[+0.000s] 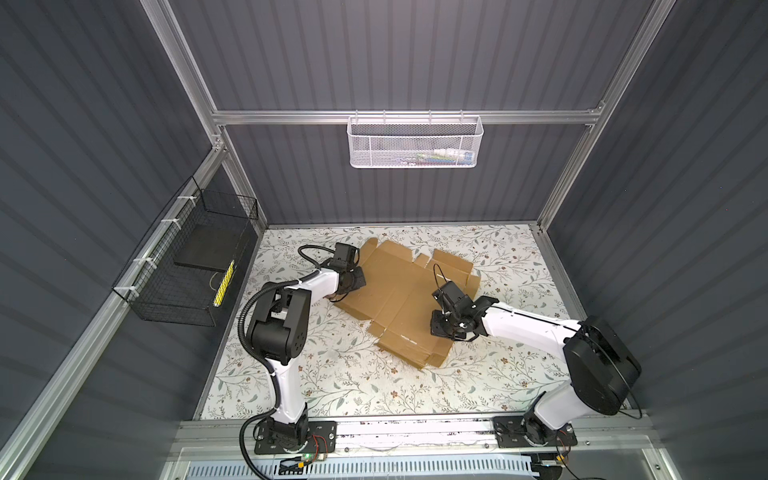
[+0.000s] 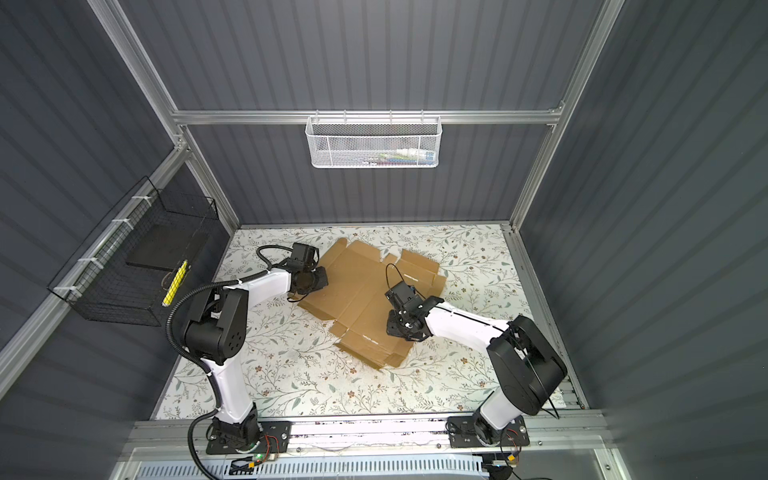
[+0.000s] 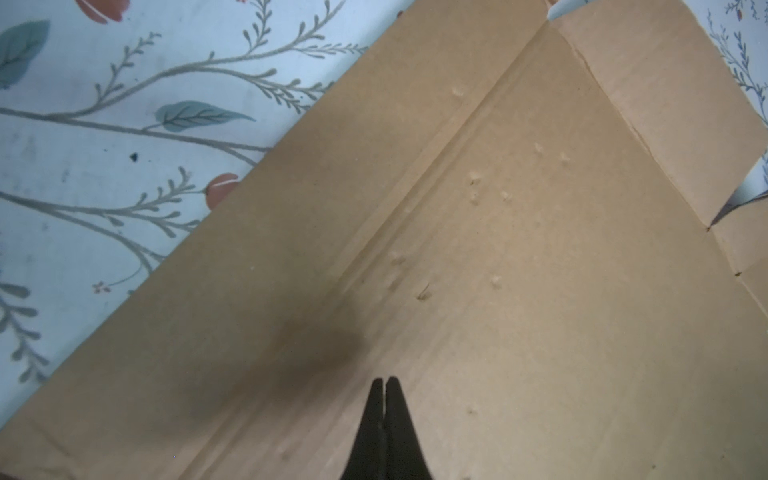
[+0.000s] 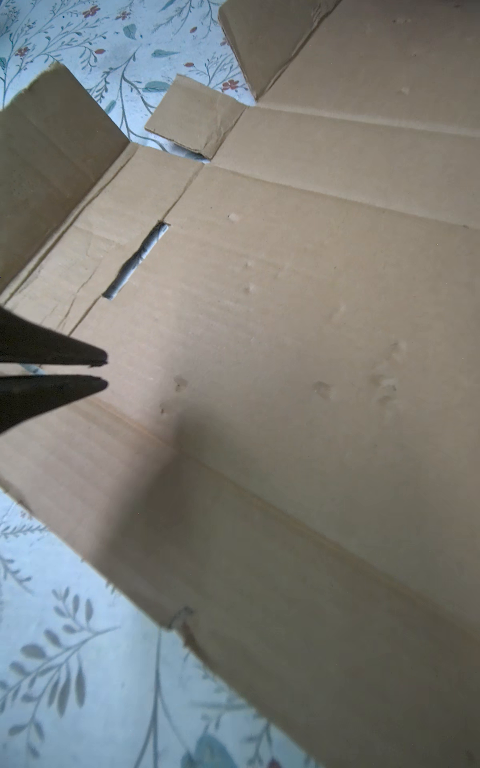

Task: Fold the paper box

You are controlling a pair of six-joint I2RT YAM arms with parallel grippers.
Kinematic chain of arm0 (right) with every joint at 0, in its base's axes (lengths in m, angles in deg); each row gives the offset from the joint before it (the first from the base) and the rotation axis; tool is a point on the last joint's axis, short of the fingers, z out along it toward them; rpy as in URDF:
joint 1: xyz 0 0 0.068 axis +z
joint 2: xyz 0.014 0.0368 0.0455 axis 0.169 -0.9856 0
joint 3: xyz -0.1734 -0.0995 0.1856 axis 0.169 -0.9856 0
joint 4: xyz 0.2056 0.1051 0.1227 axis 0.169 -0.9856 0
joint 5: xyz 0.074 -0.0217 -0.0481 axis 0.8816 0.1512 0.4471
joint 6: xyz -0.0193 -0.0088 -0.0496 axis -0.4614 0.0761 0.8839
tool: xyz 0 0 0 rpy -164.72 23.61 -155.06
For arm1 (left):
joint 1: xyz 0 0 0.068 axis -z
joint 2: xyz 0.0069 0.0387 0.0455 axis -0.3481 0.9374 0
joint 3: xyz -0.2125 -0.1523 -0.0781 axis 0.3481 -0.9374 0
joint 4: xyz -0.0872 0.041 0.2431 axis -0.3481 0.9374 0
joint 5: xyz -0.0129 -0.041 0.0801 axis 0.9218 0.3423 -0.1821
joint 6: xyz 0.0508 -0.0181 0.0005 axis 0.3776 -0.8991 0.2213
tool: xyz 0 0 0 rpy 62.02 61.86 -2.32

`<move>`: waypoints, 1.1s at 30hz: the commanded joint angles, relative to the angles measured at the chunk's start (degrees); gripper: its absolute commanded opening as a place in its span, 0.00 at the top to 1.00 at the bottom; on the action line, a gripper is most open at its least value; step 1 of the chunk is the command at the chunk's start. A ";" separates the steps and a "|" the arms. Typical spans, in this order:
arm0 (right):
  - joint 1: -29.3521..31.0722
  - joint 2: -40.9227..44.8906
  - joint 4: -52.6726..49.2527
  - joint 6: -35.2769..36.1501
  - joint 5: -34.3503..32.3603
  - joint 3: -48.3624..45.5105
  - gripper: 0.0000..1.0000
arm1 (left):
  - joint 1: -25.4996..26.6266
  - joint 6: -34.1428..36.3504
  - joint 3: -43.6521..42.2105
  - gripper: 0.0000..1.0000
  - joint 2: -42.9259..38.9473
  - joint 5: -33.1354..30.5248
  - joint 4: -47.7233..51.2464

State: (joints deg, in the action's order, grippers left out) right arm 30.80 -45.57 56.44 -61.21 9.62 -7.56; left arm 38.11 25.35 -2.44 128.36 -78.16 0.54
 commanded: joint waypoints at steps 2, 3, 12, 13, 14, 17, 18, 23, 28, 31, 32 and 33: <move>-0.10 -2.79 3.29 -1.54 0.61 -0.26 0.88 | -0.07 0.76 -1.49 1.00 -0.31 -0.57 0.02; -0.19 -3.41 3.60 -1.49 0.88 -0.11 0.88 | -0.07 0.68 -2.20 1.00 -0.55 -0.59 -0.10; -1.61 -7.67 5.73 -1.81 1.72 0.18 0.88 | -0.07 0.17 -7.87 1.00 -3.33 -0.05 -0.92; -2.00 -8.23 5.74 -1.73 1.73 0.18 0.88 | -0.07 -0.04 -8.60 1.00 -3.78 0.00 -1.00; -2.44 -8.71 5.82 -1.69 1.85 0.18 0.88 | -0.08 -0.44 -9.57 1.00 -4.45 0.03 -1.23; -3.61 -9.88 6.00 -1.27 1.74 0.18 0.88 | -0.07 -1.61 -12.36 1.00 -6.18 0.31 -2.09; -4.15 -10.25 6.08 -1.14 1.81 0.18 0.88 | -0.07 -2.01 -13.37 1.00 -6.68 0.47 -2.31; -6.74 -12.59 5.87 0.69 2.25 1.59 0.88 | -0.07 -4.37 -17.83 1.00 -9.63 2.93 -3.58; -9.24 -15.11 4.67 3.22 2.52 4.34 0.88 | 0.83 -6.60 -23.35 1.00 -13.75 4.65 -4.84; -10.81 -16.40 3.44 5.03 2.70 6.87 0.88 | 2.51 -7.84 -25.57 1.00 -15.58 5.16 -5.13; -11.27 -16.78 3.13 5.56 2.70 7.62 0.88 | 3.37 -8.31 -26.10 1.00 -16.08 5.15 -5.13; -11.64 -17.13 2.87 6.08 2.82 8.38 0.88 | 4.14 -8.77 -26.49 1.00 -16.52 5.17 -5.17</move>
State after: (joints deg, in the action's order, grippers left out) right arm 20.49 -59.88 63.68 -57.93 13.77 -0.06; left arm 40.12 18.91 -26.77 112.84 -75.26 -6.78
